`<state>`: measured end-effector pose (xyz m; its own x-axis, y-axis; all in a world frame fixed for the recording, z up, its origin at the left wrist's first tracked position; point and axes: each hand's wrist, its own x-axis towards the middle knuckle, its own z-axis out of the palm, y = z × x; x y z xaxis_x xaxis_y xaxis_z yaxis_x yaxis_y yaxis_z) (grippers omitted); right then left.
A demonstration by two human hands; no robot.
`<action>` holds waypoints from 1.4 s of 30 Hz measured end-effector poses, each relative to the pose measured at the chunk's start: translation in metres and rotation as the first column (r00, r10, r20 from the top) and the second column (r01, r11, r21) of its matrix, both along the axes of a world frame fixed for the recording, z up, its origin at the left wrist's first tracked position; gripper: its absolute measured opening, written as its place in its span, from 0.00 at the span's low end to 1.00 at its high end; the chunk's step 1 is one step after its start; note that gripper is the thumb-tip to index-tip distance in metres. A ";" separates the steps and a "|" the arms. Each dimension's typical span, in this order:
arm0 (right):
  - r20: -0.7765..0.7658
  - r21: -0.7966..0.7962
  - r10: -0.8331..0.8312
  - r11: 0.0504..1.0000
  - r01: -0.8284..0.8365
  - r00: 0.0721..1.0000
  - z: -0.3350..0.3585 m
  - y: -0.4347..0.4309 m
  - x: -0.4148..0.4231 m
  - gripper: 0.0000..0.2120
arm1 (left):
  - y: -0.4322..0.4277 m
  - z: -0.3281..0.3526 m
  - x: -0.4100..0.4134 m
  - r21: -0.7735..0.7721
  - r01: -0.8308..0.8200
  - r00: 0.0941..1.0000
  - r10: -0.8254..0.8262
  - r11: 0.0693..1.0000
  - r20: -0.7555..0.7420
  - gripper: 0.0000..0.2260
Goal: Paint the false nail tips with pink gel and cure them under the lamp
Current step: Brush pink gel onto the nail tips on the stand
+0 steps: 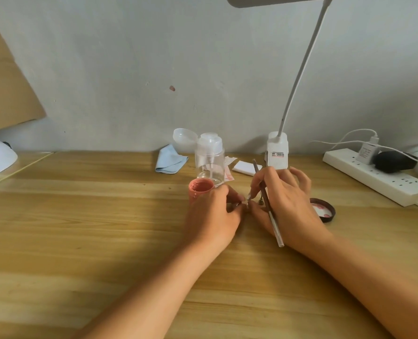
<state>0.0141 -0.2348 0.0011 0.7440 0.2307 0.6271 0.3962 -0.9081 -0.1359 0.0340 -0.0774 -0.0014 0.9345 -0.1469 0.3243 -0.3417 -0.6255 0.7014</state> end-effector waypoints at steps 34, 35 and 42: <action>-0.172 0.595 0.199 0.802 -0.059 0.965 0.060 0.027 -0.037 0.11 | 0.002 0.003 -0.038 -0.014 0.190 0.980 -0.189 0.982 0.061 0.04; -0.210 0.577 0.211 0.815 -0.053 0.955 0.069 0.033 -0.031 0.10 | 0.001 0.003 -0.039 0.053 0.185 0.980 -0.188 0.981 0.066 0.05; -0.390 0.546 0.278 0.837 -0.022 0.878 0.086 0.064 0.005 0.17 | 0.007 0.006 -0.035 0.153 0.177 0.978 -0.191 0.972 0.085 0.05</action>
<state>0.0189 -0.1707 0.0870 0.9480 0.1050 0.3004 0.3030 -0.5862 -0.7514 -0.0012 -0.0706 0.0048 0.8517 -0.3650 0.3760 -0.5230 -0.6370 0.5663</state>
